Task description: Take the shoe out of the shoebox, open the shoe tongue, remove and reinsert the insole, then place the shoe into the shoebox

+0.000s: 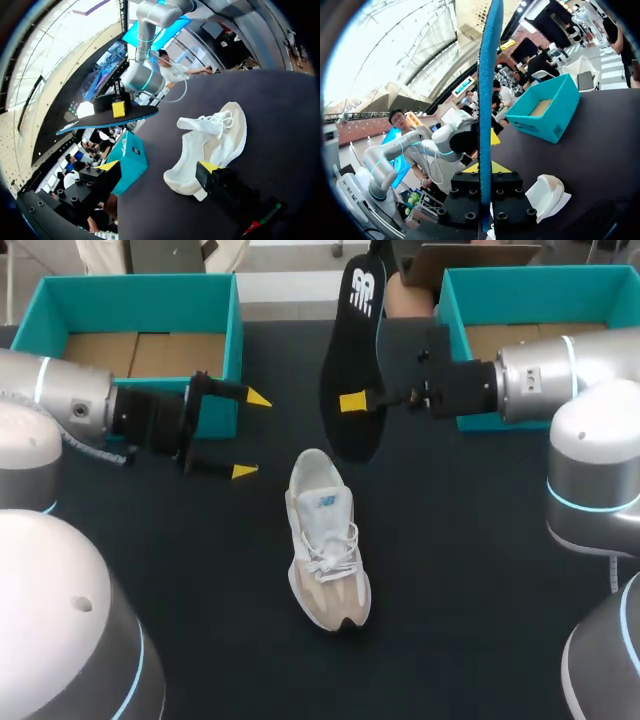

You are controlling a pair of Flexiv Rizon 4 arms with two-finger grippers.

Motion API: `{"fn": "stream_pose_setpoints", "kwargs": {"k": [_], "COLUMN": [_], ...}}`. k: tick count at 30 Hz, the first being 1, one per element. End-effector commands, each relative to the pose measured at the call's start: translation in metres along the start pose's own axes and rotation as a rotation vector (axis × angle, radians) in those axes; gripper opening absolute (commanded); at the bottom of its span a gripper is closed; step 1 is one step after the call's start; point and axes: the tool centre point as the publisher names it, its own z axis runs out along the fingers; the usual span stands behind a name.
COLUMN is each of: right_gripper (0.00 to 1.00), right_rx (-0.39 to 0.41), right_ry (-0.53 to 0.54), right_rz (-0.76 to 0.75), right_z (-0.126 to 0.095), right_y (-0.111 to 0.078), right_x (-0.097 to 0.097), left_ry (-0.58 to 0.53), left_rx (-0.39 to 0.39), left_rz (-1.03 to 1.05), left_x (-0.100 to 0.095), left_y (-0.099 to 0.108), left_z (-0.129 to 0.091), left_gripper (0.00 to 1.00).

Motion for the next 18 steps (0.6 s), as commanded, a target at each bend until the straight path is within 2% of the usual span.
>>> {"fn": "stream_pose_setpoints", "kwargs": {"k": [1, 3, 18], "right_gripper": [0.00, 0.00, 0.00], "right_rx": [-0.012, -0.017, -0.019], "right_ry": [0.012, 0.041, 0.058], "right_rz": [-0.047, -0.091, -0.102], "right_z": [0.0043, 0.0055, 0.0072], "right_y": [0.0006, 0.0014, 0.0020], "right_x": [-0.0031, -0.0041, -0.0052], "left_ry": [0.202, 0.237, 0.237], "left_rx": [-0.085, -0.111, -0.111], "left_rz": [-0.397, -0.441, -0.441], "left_x": [0.0080, 0.0154, 0.0154], "left_y": [0.0048, 0.0076, 0.0076], "left_z": [0.0023, 0.0036, 0.0036], "left_gripper": [1.00, 1.00, 1.00]}}
